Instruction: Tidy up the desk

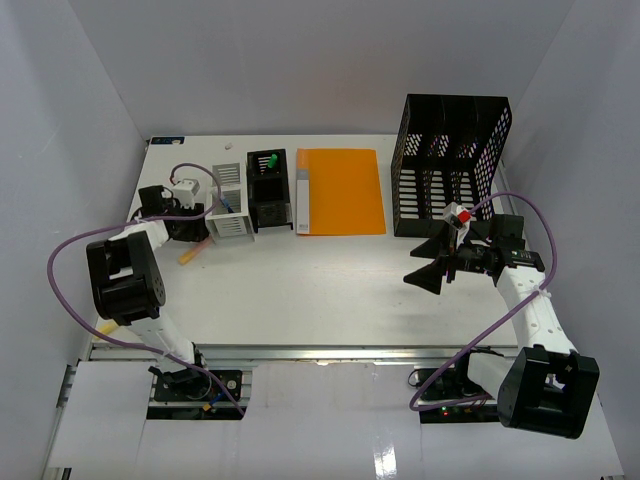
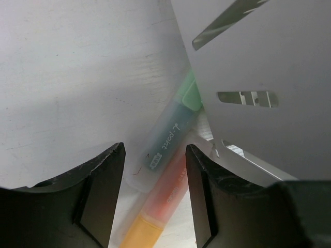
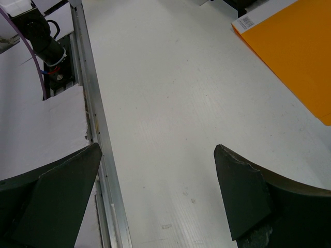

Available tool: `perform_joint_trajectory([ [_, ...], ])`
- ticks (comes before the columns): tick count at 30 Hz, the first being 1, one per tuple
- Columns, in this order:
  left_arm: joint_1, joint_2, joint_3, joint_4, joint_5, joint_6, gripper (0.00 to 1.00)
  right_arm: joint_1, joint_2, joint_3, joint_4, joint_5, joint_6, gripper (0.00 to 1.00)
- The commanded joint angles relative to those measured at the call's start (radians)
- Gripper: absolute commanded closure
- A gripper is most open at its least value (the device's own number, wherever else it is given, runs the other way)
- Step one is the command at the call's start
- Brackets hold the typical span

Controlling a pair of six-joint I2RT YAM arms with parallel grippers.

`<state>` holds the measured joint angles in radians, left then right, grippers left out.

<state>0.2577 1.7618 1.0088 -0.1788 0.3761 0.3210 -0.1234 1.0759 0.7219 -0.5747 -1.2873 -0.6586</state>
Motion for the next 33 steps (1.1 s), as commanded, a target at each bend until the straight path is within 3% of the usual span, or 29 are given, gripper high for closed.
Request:
perform_joint_trajectory([
  [1, -0.002, 0.004, 0.004, -0.02, -0.082, 0.019, 0.4, -0.004, 0.002, 0.03, -0.005, -0.033, -0.012, 0.04],
  [13, -0.002, 0.042, 0.027, -0.039, -0.098, 0.007, 0.43, -0.005, 0.004, 0.031, -0.005, -0.032, -0.012, 0.04],
  [21, -0.002, 0.048, 0.036, -0.038, -0.04, 0.02, 0.57, -0.005, 0.004, 0.031, -0.007, -0.032, -0.01, 0.04],
  [30, 0.001, 0.053, 0.022, -0.065, -0.138, -0.032, 0.68, -0.005, 0.004, 0.033, -0.009, -0.037, -0.012, 0.04],
  [33, 0.008, 0.05, 0.036, -0.076, -0.14, -0.06, 0.81, -0.005, 0.001, 0.033, -0.008, -0.037, -0.012, 0.04],
])
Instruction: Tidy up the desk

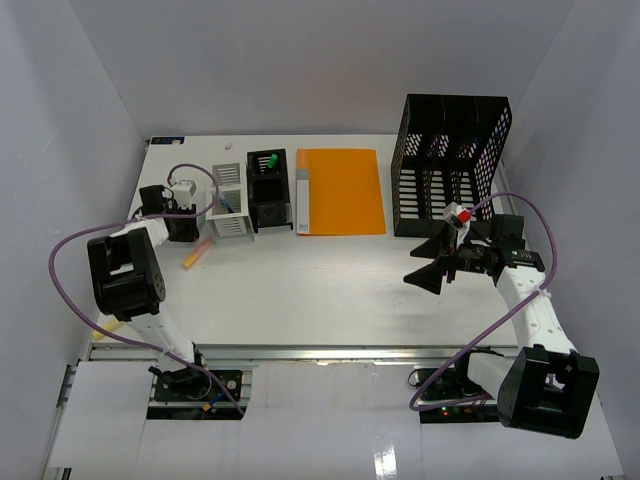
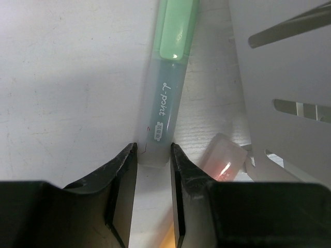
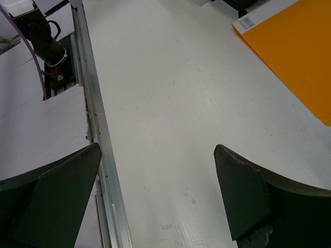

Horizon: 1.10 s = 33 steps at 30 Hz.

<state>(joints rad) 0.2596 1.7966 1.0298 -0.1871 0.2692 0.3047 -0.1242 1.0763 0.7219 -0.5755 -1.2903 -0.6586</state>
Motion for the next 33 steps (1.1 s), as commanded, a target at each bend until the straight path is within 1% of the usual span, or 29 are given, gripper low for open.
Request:
perform_joint_trajectory([
  [1, 0.01, 0.01, 0.023, -0.07, -0.029, -0.053, 0.87, -0.005, 0.0, 0.034, -0.009, -0.033, -0.012, 0.04],
  [3, 0.018, 0.003, 0.04, -0.074, -0.024, -0.074, 0.98, -0.006, -0.001, 0.033, -0.009, -0.035, -0.012, 0.04],
  [4, 0.022, 0.0, 0.054, -0.08, -0.02, -0.093, 1.0, -0.006, -0.002, 0.034, -0.01, -0.035, -0.013, 0.04],
  [12, 0.06, -0.067, 0.119, -0.086, 0.009, -0.232, 1.0, -0.008, -0.006, 0.034, -0.012, -0.037, -0.015, 0.04],
  [19, 0.061, -0.134, 0.157, -0.078, 0.021, -0.298, 1.0, -0.011, -0.009, 0.033, -0.018, -0.038, -0.016, 0.04],
  [21, 0.061, -0.168, 0.158, -0.06, 0.036, -0.345, 1.0, -0.011, -0.01, 0.031, -0.018, -0.035, -0.018, 0.04],
  [27, 0.054, -0.294, 0.13, 0.034, 0.169, -0.465, 1.0, -0.01, -0.003, 0.031, -0.022, -0.019, -0.021, 0.04],
  [32, 0.016, -0.414, 0.096, 0.089, 0.245, -0.526, 1.0, 0.004, 0.02, 0.039, -0.018, 0.009, -0.009, 0.06],
  [33, 0.001, -0.433, 0.083, 0.101, 0.277, -0.538, 1.0, 0.014, 0.025, 0.041, 0.003, 0.022, 0.006, 0.06],
])
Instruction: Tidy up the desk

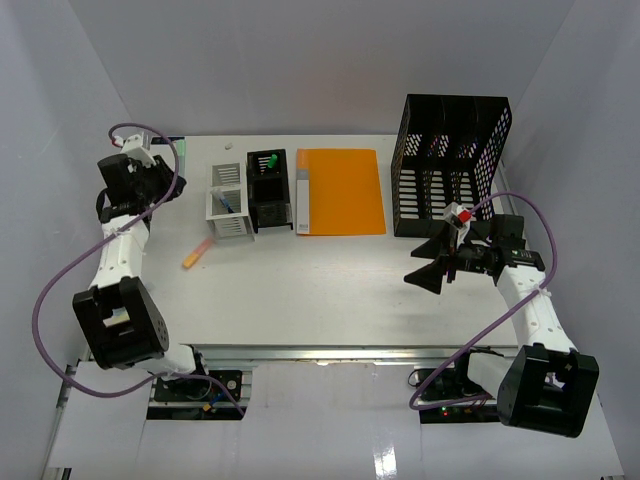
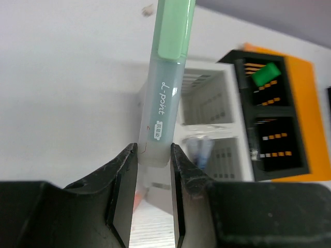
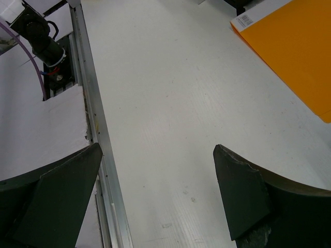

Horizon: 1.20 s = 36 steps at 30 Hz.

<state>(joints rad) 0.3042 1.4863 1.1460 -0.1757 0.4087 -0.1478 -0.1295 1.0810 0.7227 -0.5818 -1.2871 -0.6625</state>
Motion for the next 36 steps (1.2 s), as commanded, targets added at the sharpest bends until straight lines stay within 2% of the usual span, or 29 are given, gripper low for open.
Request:
perform_joint_trajectory([
  [1, -0.058, -0.142, -0.045, 0.101, 0.172, -0.097, 1.0, 0.03, 0.025, 0.043, 0.032, 0.033, 0.025, 0.06],
  [5, -0.203, -0.194, -0.086, 0.131, 0.287, -0.128, 1.0, 0.11, 0.051, 0.081, 0.163, 0.164, 0.228, 0.07],
  [6, -0.273, -0.206, -0.1, 0.139, 0.285, -0.127, 1.0, 0.138, 0.063, 0.113, 0.19, 0.21, 0.282, 0.07],
  [9, -0.494, -0.239, -0.163, 0.168, 0.234, -0.142, 1.0, 0.211, 0.108, 0.238, 0.308, 0.316, 0.475, 0.07],
  [14, -0.681, -0.274, -0.276, 0.371, 0.151, -0.276, 1.0, 0.305, 0.149, 0.348, 0.483, 0.589, 0.928, 0.02],
  [20, -0.876, -0.193, -0.285, 0.463, 0.059, -0.314, 1.0, 0.33, 0.221, 0.372, 0.667, 0.57, 1.194, 0.02],
  [29, -0.973, -0.113, -0.292, 0.542, 0.011, -0.325, 1.0, 0.377, 0.282, 0.384, 0.697, 0.617, 1.285, 0.02],
  [32, -0.983, -0.098, -0.291, 0.556, 0.006, -0.326, 1.0, 0.385, 0.283, 0.37, 0.7, 0.636, 1.292, 0.06],
  [36, -0.988, -0.086, -0.287, 0.565, 0.001, -0.328, 1.0, 0.402, 0.268, 0.323, 0.721, 0.653, 1.299, 0.16],
])
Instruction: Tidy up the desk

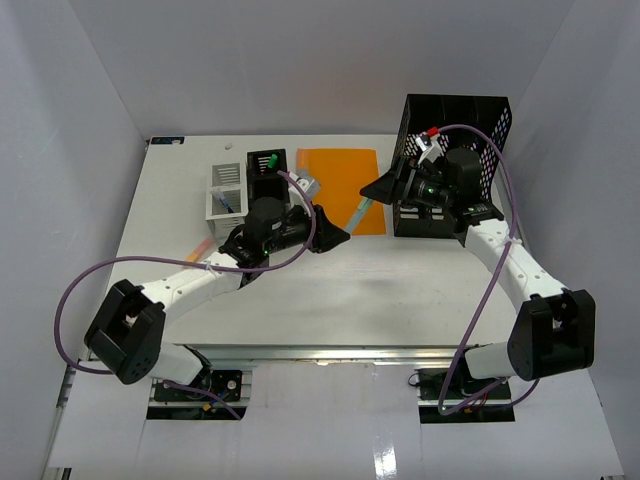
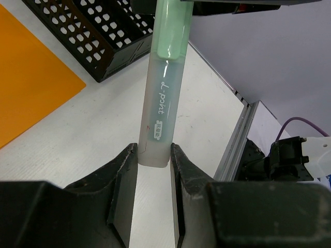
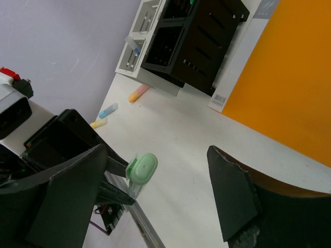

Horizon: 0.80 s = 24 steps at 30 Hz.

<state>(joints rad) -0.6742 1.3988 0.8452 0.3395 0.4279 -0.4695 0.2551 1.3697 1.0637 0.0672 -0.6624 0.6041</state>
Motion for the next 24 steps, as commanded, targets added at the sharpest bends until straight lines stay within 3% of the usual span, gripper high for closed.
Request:
perform_joint_trajectory([
  [1, -0.01, 0.006, 0.015, 0.051, -0.018, -0.006, 1.0, 0.021, -0.023, -0.025, 0.078, 0.029, 0.036, 0.2],
  [7, -0.015, 0.026, 0.034, 0.052, -0.02, -0.006, 1.0, 0.045, -0.017, -0.033, 0.089, 0.029, 0.043, 0.4],
  [12, -0.019, 0.045, 0.051, 0.047, -0.037, 0.002, 1.0, 0.053, -0.011, -0.051, 0.129, -0.003, 0.057, 0.68],
  [16, -0.019, 0.054, 0.064, 0.041, -0.048, 0.004, 0.99, 0.052, -0.008, -0.061, 0.153, -0.01, 0.051, 0.85],
  [19, -0.019, 0.049, 0.066, 0.041, -0.068, 0.005, 0.81, 0.053, -0.003, -0.065, 0.166, -0.027, 0.04, 0.92],
  [24, -0.019, -0.011, 0.064, 0.015, -0.119, 0.035, 0.24, 0.052, 0.057, 0.02, 0.126, -0.072, -0.034, 0.92],
])
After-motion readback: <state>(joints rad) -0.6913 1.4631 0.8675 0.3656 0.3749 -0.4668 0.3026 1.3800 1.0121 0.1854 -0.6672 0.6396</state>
